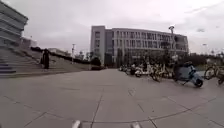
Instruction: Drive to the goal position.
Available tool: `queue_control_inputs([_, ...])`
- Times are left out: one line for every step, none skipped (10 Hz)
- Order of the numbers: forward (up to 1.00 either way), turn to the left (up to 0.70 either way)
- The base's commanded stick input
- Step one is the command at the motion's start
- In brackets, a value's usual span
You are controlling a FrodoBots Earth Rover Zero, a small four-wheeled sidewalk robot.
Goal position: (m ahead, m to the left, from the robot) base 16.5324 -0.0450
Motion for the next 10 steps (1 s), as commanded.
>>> queue_control_inputs([1.00, -0.04])
queue_control_inputs([1.00, 0.00])
queue_control_inputs([1.00, 0.00])
queue_control_inputs([1.00, 0.00])
queue_control_inputs([1.00, 0.00])
queue_control_inputs([1.00, 0.00])
queue_control_inputs([1.00, 0.00])
queue_control_inputs([1.00, 0.00])
queue_control_inputs([1.00, 0.00])
queue_control_inputs([1.00, 0.00])
